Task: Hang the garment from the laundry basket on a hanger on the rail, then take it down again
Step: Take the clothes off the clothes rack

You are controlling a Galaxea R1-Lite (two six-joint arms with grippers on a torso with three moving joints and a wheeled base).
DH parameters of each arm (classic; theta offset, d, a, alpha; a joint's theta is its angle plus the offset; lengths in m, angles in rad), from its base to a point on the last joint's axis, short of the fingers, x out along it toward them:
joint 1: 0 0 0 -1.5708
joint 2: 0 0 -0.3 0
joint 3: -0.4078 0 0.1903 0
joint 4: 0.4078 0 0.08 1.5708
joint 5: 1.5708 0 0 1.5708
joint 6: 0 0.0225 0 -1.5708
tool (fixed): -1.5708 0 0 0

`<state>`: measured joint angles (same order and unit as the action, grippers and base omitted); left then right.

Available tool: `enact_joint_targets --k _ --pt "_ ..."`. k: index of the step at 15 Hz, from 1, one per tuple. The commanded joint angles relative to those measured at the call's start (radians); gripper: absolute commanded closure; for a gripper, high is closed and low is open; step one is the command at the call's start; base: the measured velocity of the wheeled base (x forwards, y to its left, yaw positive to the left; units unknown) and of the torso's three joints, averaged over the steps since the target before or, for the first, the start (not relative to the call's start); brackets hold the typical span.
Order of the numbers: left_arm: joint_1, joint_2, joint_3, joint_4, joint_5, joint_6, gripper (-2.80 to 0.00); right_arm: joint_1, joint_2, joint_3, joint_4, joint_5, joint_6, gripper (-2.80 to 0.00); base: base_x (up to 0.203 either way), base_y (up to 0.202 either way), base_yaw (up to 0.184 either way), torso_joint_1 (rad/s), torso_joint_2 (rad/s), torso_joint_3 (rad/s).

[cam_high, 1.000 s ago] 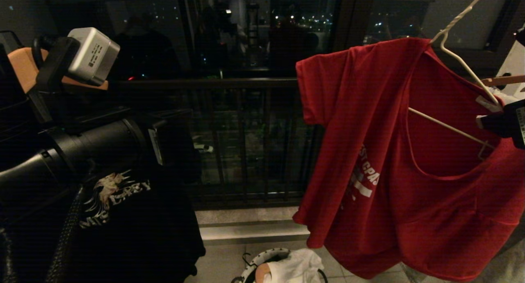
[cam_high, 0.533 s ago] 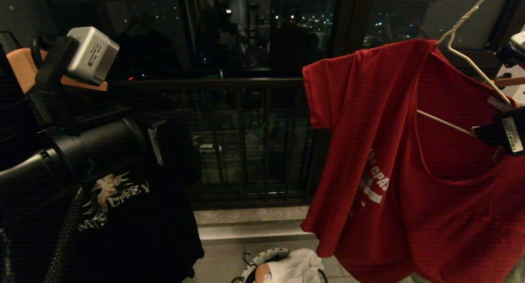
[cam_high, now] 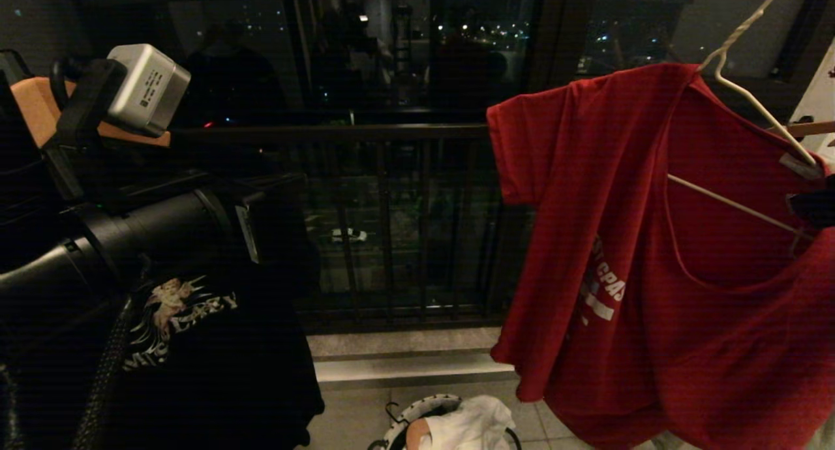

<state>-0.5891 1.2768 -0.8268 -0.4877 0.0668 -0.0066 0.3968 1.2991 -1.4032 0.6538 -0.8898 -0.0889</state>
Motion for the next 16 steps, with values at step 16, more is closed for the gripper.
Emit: enact_joint_targets --k 16 --pt "-0.001 0.006 0.006 -0.003 -0.001 0.004 0.0 0.002 -0.063 0.003 0.07 -0.005 -0.017 -2.8 0.0 0.0 0.0 0.0 0.0 0.0"
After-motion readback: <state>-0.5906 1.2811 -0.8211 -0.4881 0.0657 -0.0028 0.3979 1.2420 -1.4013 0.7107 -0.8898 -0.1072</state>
